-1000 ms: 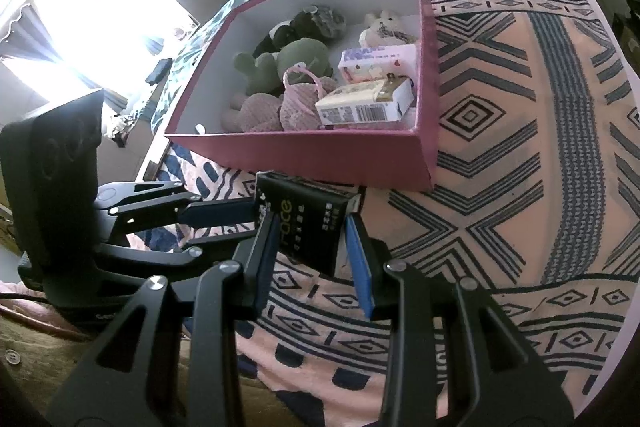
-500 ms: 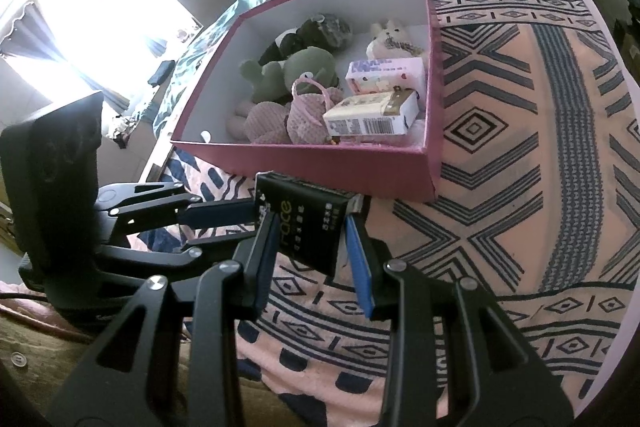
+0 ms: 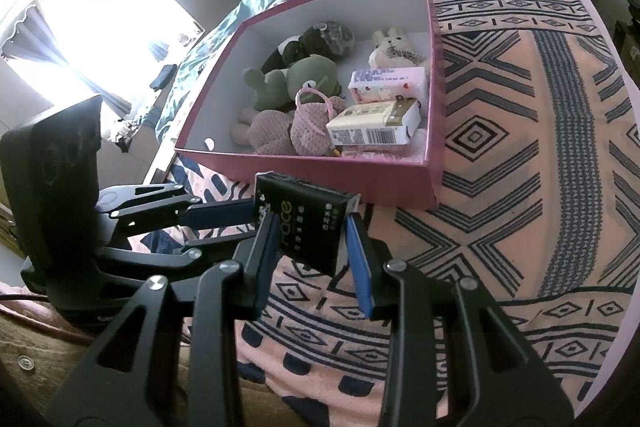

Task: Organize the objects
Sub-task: 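Hold the black packet at the box rim with the right gripper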

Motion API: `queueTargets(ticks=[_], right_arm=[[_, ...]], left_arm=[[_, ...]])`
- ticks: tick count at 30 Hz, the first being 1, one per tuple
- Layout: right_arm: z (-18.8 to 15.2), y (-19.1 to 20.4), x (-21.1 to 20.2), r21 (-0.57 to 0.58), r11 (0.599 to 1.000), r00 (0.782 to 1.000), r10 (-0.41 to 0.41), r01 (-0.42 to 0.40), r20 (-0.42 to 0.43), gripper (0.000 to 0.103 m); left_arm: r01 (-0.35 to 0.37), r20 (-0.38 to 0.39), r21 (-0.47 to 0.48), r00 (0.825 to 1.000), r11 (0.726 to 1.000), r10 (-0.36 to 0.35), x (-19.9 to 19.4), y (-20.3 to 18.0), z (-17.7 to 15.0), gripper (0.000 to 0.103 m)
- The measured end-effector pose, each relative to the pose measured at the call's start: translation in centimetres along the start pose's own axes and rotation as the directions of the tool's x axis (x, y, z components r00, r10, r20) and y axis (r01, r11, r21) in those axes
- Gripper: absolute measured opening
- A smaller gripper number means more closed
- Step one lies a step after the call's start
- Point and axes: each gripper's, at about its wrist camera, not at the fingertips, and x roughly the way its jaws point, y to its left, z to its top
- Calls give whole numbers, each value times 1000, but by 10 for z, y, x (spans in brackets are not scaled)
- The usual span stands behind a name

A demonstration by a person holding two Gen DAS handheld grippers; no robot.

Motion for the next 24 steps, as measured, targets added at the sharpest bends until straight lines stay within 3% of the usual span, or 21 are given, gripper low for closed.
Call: queueTargets(ticks=[24], right_arm=[[6, 4, -8, -17, 1000, 1000, 8, -8, 30, 37]], left_arm=[[-1, 23, 1, 1000, 1000, 1, -6, 0, 6, 27]])
